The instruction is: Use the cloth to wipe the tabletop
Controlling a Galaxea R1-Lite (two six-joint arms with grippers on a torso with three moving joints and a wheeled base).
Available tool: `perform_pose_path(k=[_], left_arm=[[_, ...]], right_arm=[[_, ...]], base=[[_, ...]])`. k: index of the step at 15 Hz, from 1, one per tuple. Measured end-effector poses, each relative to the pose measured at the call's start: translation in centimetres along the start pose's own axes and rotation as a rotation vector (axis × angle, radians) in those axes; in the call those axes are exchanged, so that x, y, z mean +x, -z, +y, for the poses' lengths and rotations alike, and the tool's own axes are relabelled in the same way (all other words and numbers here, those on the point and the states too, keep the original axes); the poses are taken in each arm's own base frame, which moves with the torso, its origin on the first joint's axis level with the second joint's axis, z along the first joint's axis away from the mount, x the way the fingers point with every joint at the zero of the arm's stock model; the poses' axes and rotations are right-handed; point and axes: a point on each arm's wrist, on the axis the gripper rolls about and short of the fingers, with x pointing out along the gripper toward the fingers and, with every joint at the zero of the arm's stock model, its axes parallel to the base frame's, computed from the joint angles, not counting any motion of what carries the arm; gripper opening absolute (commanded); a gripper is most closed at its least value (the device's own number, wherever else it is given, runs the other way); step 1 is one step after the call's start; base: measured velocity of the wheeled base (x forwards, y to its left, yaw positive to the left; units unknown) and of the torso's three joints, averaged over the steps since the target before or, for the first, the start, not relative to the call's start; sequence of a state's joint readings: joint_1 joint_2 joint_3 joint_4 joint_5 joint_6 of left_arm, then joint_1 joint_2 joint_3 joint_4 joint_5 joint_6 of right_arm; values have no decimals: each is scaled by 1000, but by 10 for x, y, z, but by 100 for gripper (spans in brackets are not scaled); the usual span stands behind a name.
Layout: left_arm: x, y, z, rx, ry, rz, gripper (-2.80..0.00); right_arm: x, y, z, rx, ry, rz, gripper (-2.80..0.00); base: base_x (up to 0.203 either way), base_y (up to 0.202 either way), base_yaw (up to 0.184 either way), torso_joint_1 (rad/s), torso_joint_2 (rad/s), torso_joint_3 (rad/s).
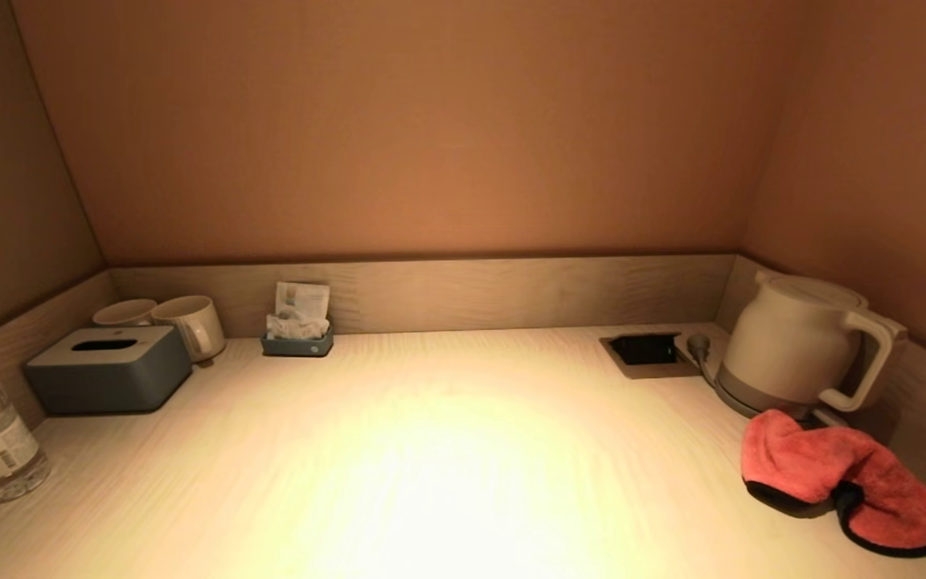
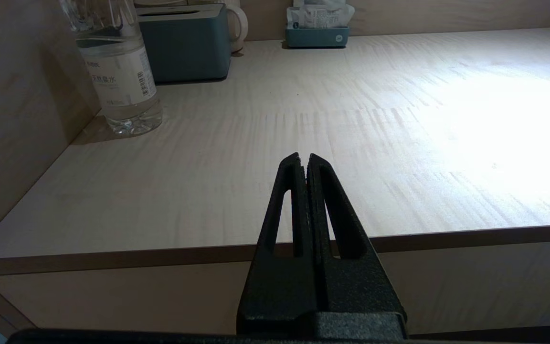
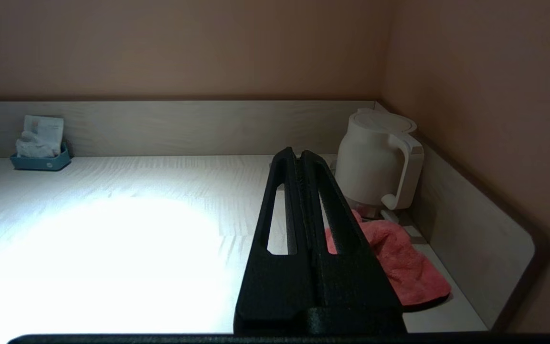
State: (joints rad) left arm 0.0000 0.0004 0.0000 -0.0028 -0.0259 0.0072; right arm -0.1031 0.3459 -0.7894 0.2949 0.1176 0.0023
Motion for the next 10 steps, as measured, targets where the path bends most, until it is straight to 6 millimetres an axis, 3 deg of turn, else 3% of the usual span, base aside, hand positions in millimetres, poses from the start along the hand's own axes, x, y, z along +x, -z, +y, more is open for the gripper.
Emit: perform_pose_path(k=[5, 10], left_arm=[[0, 0, 0, -1, 1, 0, -280], [0, 0, 0, -1, 1, 0, -280]], right_arm=[[-22, 12, -8, 22, -28, -8, -280], [-29, 18, -10, 22, 27, -14, -280]], base=[[0, 0, 0, 0, 0, 0], [0, 0, 0, 0, 0, 0]])
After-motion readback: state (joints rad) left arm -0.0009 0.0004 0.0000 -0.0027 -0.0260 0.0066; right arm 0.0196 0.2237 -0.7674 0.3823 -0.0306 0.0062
